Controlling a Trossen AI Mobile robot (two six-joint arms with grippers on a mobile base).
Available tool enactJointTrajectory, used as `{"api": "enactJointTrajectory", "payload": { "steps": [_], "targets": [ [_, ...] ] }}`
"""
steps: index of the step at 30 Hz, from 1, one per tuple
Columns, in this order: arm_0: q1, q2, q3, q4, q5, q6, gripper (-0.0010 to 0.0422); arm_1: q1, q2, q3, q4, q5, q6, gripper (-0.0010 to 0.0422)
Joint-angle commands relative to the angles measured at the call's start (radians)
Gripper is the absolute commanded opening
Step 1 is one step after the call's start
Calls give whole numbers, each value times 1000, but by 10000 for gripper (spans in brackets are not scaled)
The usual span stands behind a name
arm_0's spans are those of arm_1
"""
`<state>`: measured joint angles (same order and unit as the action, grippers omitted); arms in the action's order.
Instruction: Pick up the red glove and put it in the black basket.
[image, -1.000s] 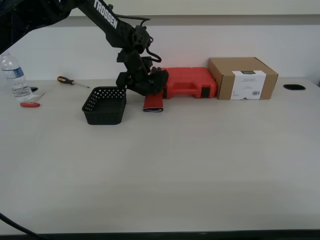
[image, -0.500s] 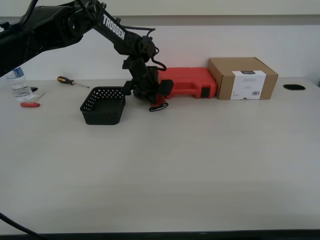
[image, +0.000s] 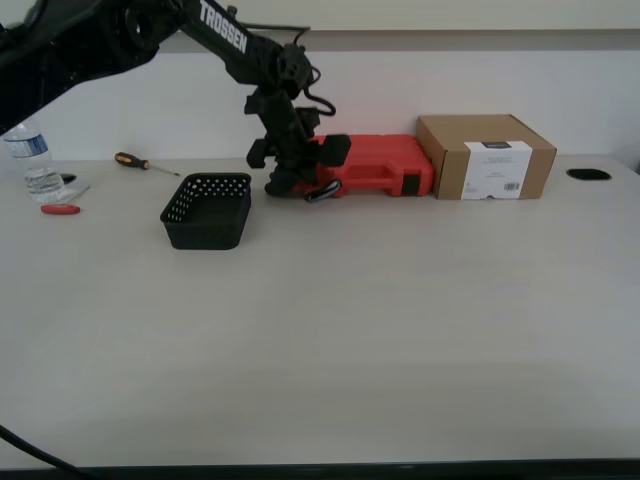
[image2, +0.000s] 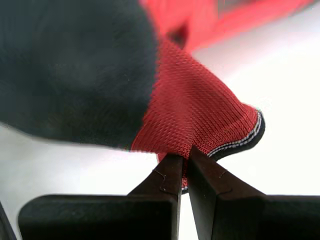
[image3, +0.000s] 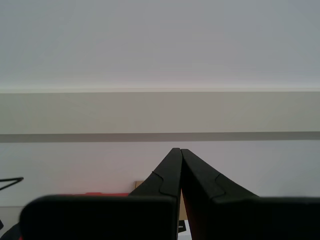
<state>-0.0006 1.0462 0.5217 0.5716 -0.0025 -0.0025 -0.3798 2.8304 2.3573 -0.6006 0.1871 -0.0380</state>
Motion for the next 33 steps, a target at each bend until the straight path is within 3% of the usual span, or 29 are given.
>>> {"api": "enactJointTrajectory", "payload": {
  "steps": [1,8,21,24,28,33],
  "targets": [
    [0,0,1,-1,0,3,0,-1,-63,-1,-5,-10,16,-2],
    [1,0,3,-25,0,3,0,7,-298,-2,-153,-180,137,-2],
    [0,0,3,-39,0,3,0,75,-438,-4,-471,-275,159,-2],
    [0,0,3,-40,0,3,0,85,-448,-19,-476,-334,161,-2],
    [1,0,3,-41,0,3,0,125,-448,-108,-469,-332,159,-2],
    [0,0,3,-51,0,3,0,151,-447,-322,-310,-301,143,-2]
  ]
}}
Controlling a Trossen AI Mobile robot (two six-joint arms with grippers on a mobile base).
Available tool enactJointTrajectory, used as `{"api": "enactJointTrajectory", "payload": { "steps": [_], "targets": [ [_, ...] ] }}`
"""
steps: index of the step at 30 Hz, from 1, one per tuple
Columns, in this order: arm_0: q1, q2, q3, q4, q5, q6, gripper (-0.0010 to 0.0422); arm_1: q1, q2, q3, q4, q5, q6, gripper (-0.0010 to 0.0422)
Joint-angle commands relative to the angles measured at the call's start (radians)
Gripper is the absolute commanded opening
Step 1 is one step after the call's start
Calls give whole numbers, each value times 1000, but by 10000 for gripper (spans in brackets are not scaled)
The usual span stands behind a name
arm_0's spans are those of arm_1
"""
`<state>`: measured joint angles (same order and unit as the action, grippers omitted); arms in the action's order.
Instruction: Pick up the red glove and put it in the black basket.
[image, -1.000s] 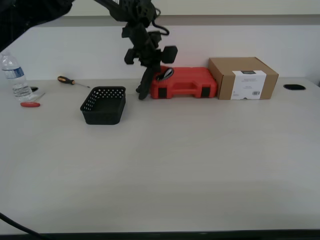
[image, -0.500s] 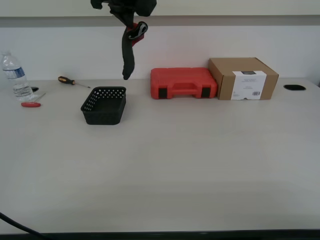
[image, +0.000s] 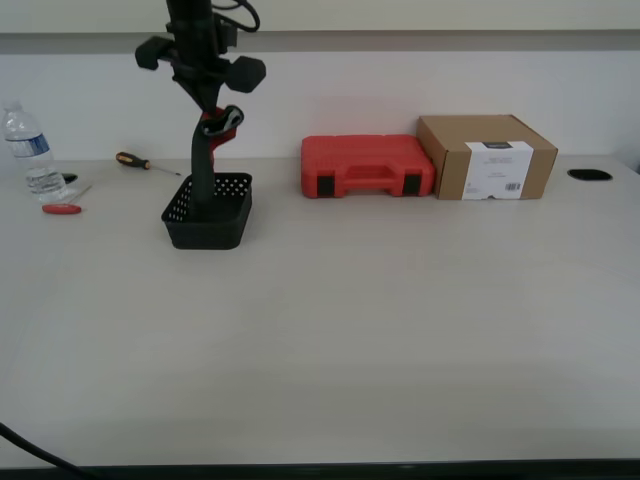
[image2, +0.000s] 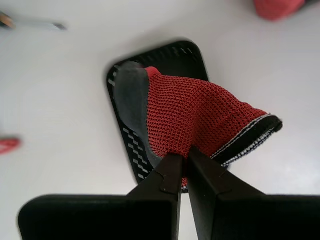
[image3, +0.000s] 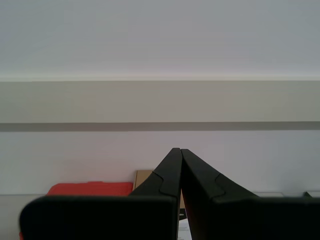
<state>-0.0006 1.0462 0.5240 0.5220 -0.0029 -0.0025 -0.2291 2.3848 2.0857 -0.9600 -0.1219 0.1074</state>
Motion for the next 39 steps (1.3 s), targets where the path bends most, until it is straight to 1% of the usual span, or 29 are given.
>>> {"api": "enactJointTrajectory", "payload": {
  "steps": [1,4,9,12,14,17,21,26,27,28,29,31,32,33,34,35,36,37,38,39],
  "targets": [
    [0,0,1,-2,0,3,0,0,-2,-79,79,10,-2,-2],
    [0,0,1,-1,0,3,0,5,-1,-168,150,31,-11,-2],
    [0,0,1,-1,0,3,0,28,-1,-326,310,39,-34,-2],
    [0,0,1,-1,0,3,0,46,-1,-364,371,62,-51,-2],
    [1,0,1,-1,0,3,0,59,-1,-389,398,100,-67,-2],
    [1,0,1,-1,0,3,0,61,25,-410,444,109,-66,-2],
    [1,0,1,0,0,3,0,60,148,-376,409,142,-66,-1],
    [1,0,1,-6,0,3,0,60,162,-335,391,163,-38,0],
    [1,0,0,-7,0,3,0,60,162,-314,373,176,-40,0],
    [1,0,0,-7,0,3,0,61,162,-277,348,214,-46,4],
    [0,0,0,-7,0,3,0,61,162,-257,340,235,-45,13],
    [1,0,0,-7,0,3,0,60,162,-233,338,238,-44,40],
    [1,0,0,-7,0,3,0,61,162,-220,338,235,-50,76],
    [0,0,0,-8,0,3,0,61,162,-218,337,235,-56,97],
    [1,0,0,-8,0,3,0,61,162,-211,323,231,-63,167],
    [1,0,1,-8,0,3,0,60,162,-197,299,220,-73,212],
    [1,0,0,-7,0,3,0,59,162,-179,270,207,-93,248],
    [1,0,0,-7,0,3,0,58,161,-122,197,208,-121,292],
    [1,0,0,-8,0,3,0,58,161,-91,164,209,-126,298],
    [1,0,0,-6,0,3,0,58,159,-41,122,209,-127,293]
  ]
}}
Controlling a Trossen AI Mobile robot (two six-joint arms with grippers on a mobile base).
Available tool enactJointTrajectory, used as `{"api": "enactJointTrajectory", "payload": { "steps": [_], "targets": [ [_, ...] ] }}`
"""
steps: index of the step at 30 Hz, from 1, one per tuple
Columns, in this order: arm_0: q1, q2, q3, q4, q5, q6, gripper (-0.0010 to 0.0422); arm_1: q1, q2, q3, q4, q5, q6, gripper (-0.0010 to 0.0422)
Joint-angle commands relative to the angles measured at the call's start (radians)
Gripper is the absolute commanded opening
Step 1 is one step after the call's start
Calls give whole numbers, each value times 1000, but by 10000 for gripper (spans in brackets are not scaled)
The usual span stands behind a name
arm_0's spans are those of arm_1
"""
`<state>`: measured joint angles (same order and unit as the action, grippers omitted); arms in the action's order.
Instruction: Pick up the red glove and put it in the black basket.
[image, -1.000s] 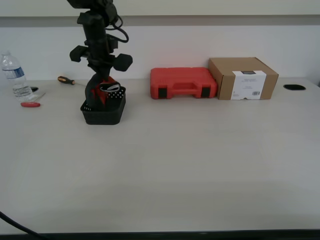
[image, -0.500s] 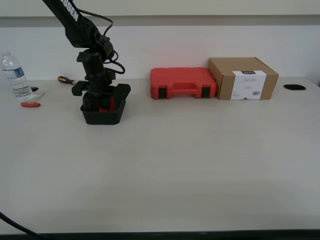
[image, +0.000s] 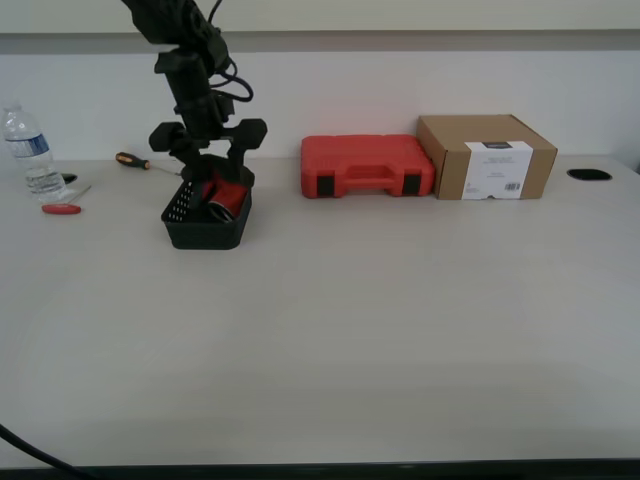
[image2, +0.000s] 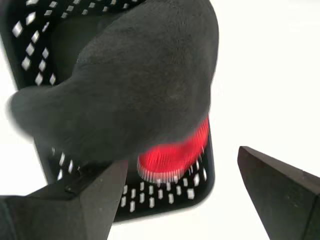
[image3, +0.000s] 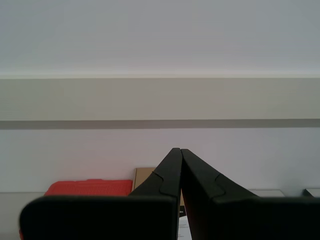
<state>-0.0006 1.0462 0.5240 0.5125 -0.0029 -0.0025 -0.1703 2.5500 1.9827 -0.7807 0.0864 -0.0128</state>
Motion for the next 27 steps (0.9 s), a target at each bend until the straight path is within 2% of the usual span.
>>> {"api": "enactJointTrajectory", "payload": {
  "steps": [1,3,7,8,9,11,19,27],
  "targets": [
    [0,0,0,3,0,3,0,-1,-12,98,-86,5,-6,281],
    [0,0,0,-1,0,3,0,-2,-24,161,-124,12,-6,247],
    [1,0,2,-13,0,2,0,-6,-119,307,-179,58,26,11],
    [1,0,2,-24,0,3,0,-6,-140,307,-178,58,40,-2],
    [0,0,0,-33,0,3,0,-8,-161,307,-183,58,47,12],
    [1,0,0,-35,0,3,0,-12,-184,307,-216,58,51,-4],
    [0,0,0,-43,0,3,0,-15,-338,307,-219,60,21,3],
    [0,0,0,-45,0,3,0,-15,-359,307,-204,60,21,1]
  ]
}}
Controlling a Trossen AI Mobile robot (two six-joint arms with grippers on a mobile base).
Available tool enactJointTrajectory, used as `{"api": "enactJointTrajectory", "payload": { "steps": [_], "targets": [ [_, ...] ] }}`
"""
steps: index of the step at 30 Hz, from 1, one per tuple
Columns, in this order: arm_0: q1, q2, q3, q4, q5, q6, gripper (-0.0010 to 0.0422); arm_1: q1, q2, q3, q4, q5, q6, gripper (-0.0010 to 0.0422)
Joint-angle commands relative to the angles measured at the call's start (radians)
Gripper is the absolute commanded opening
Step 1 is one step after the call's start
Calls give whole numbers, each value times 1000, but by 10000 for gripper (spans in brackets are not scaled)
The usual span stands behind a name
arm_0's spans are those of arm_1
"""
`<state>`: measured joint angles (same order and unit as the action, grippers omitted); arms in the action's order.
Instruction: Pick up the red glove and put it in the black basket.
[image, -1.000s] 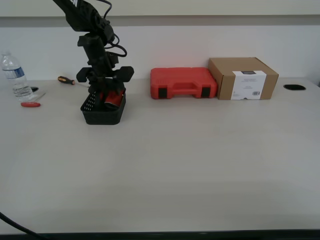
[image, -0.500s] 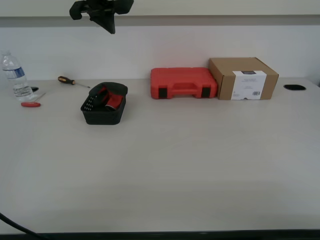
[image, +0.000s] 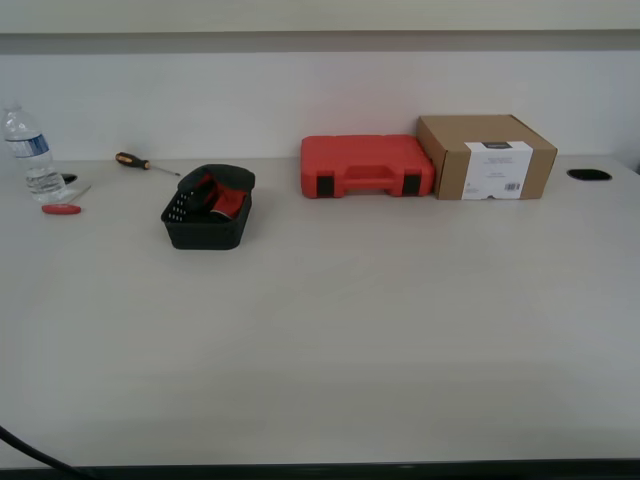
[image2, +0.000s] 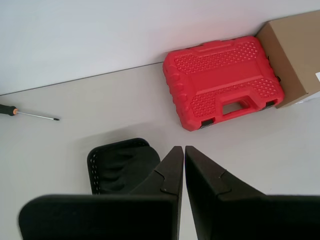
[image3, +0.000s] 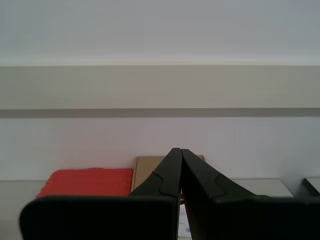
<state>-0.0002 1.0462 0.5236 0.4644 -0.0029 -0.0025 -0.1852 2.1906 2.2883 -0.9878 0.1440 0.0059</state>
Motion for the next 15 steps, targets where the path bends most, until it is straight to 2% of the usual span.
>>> {"api": "enactJointTrajectory", "payload": {
  "steps": [1,15],
  "targets": [
    [0,0,1,3,0,3,0,0,0,1,4,2,2,3],
    [0,0,1,3,0,3,0,0,0,1,12,2,2,1]
  ]
}}
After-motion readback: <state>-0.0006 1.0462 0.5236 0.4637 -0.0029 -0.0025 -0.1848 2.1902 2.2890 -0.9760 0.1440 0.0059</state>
